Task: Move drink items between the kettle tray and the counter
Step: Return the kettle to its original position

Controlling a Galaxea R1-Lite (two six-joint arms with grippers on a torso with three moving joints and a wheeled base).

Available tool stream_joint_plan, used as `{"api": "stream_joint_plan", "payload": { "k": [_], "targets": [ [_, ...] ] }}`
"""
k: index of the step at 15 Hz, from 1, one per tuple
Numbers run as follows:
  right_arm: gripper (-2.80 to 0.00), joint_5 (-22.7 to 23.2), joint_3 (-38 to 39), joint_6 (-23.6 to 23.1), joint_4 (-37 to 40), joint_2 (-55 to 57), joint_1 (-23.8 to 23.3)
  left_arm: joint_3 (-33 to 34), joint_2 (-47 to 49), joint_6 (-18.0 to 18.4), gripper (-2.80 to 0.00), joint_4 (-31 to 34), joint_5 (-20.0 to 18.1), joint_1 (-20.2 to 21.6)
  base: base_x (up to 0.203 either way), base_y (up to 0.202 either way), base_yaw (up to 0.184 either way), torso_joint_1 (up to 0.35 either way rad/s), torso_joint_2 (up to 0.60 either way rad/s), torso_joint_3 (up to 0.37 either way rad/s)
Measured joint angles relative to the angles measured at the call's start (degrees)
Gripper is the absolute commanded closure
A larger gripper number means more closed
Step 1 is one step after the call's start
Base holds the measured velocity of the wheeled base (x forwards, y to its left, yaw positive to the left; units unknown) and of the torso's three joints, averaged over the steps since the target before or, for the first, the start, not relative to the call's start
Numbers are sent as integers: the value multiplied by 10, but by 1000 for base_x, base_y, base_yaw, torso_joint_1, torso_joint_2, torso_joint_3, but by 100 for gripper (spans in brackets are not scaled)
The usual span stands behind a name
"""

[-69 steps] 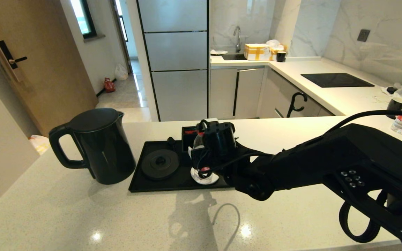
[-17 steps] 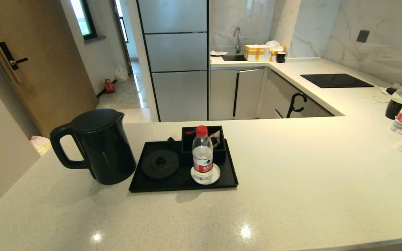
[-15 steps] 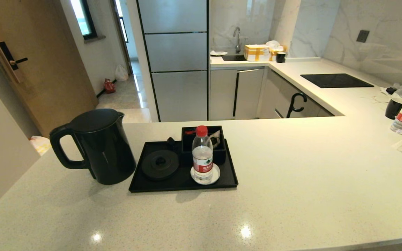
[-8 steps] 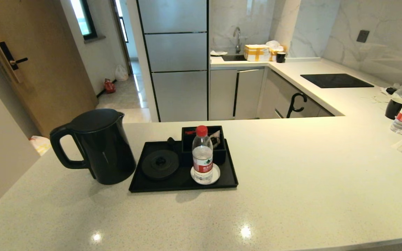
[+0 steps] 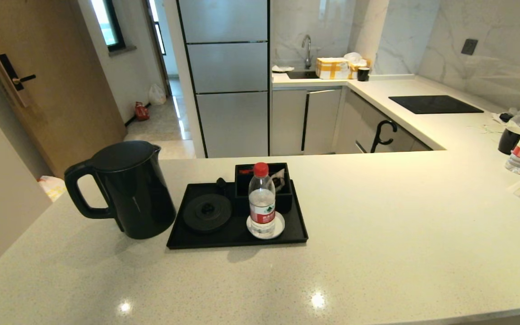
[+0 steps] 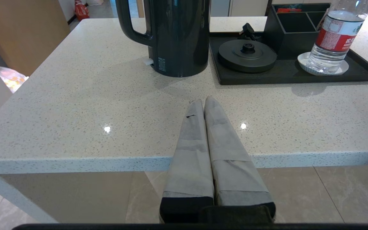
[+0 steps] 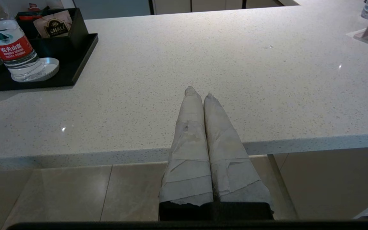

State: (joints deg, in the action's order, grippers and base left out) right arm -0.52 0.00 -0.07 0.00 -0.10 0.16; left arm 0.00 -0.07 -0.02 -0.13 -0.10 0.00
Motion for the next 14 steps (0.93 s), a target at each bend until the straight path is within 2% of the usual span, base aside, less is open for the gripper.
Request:
{"api": "stream_joint_plan", "payload": {
  "k": [3, 8, 10, 14],
  "targets": [
    [0, 0, 0, 0, 0, 0, -1, 0, 0, 1, 0, 0, 0, 0, 0, 0, 0, 0, 0, 0],
    [0, 0, 0, 0, 0, 0, 0, -17, 7, 27, 0, 19, 0, 0, 0, 0, 0, 0, 0, 0],
    [0, 0, 0, 0, 0, 0, -1, -62, 32, 37, 0, 29, -2, 0, 0, 0, 0, 0, 0, 0],
    [0, 0, 0, 0, 0, 0, 0, -215, 181, -12, 0, 45, 13, 2, 0, 0, 0, 0, 0, 0]
  ]
}}
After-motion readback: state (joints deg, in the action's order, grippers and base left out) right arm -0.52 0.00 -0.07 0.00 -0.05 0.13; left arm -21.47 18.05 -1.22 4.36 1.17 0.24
